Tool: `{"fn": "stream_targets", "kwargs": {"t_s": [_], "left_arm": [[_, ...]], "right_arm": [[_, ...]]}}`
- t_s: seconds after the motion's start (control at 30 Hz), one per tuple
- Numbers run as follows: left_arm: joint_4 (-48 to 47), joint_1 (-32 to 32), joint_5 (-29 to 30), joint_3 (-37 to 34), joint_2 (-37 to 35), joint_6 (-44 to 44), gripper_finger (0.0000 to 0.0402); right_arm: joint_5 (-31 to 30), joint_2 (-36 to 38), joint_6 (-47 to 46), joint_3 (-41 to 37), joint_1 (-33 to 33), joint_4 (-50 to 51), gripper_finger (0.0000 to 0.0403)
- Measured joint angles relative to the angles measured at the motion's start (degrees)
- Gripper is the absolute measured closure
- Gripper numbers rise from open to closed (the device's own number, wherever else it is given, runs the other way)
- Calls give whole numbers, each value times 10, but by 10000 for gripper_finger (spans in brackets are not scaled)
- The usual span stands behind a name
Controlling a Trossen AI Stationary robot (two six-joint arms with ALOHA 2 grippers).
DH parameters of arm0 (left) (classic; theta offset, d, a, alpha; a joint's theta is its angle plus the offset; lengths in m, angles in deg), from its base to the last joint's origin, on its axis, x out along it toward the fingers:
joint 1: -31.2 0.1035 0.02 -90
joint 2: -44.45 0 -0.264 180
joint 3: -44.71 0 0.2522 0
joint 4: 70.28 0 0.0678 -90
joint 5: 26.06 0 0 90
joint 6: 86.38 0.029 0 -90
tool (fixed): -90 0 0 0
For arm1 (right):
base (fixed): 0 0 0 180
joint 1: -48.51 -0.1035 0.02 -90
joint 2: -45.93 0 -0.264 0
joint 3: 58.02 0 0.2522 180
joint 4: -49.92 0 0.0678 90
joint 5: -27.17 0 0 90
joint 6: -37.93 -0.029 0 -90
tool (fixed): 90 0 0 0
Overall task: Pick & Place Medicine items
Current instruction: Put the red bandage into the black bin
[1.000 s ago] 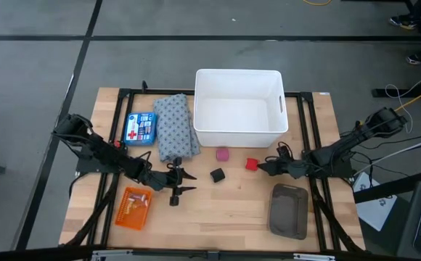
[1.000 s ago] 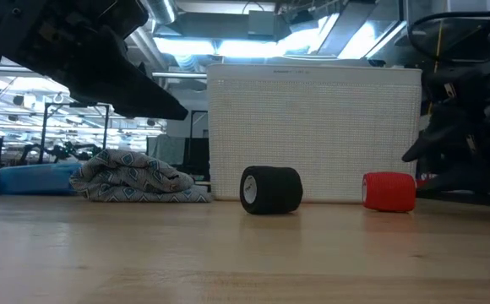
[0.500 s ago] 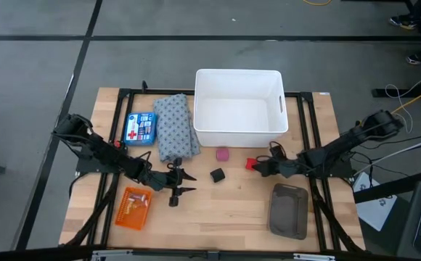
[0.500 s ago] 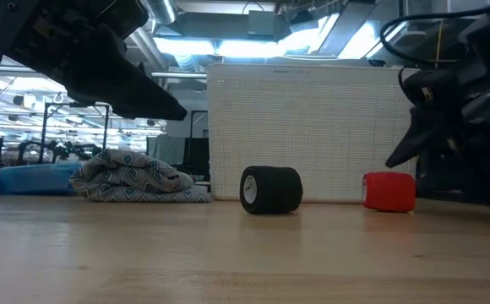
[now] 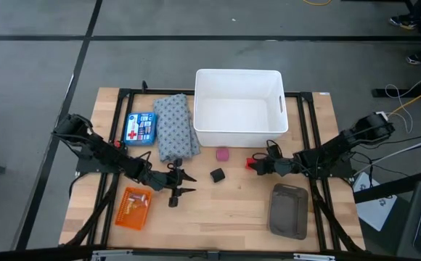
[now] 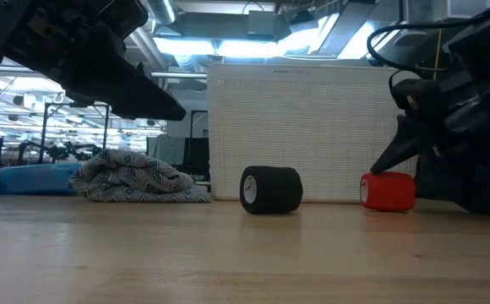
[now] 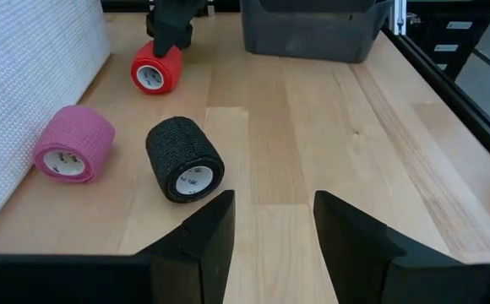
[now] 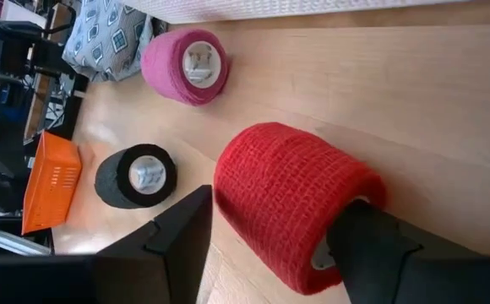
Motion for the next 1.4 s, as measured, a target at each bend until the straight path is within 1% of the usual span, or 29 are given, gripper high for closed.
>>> {"fn": "stream_targets", "kwargs": {"t_s": [0.13,0.37,0.47,0.57,0.67,0.77,0.9,1.0,1.1,1.23,1.4], "left_arm": [[0,0,0,0,0,0,244],[0,0,0,0,0,0,241],[0,0,0,0,0,0,242],[0,0,0,0,0,0,244],[0,0,0,0,0,0,247],[0,0,0,0,0,0,246],[0,0,0,0,0,0,245],[0,0,0,0,0,-1,245],[-1,0,0,0,0,-1,244],[-3,0,-2,0,0,-1,243],[-3,0,-6,0,0,-1,244]], "right_arm": [[2,0,7,0,6,-6,233],[-18,-2,49,0,9,-34,348],[-22,-2,77,0,8,-78,384],[-16,-2,105,0,8,-128,387],[8,-2,129,23,8,-139,376],[49,-2,161,57,8,-137,364],[122,-2,219,117,3,-134,366],[193,-1,249,170,-5,-73,371],[257,-1,265,231,-18,47,372],[301,-1,272,310,-43,246,372],[359,-1,271,394,-78,410,372]]}}
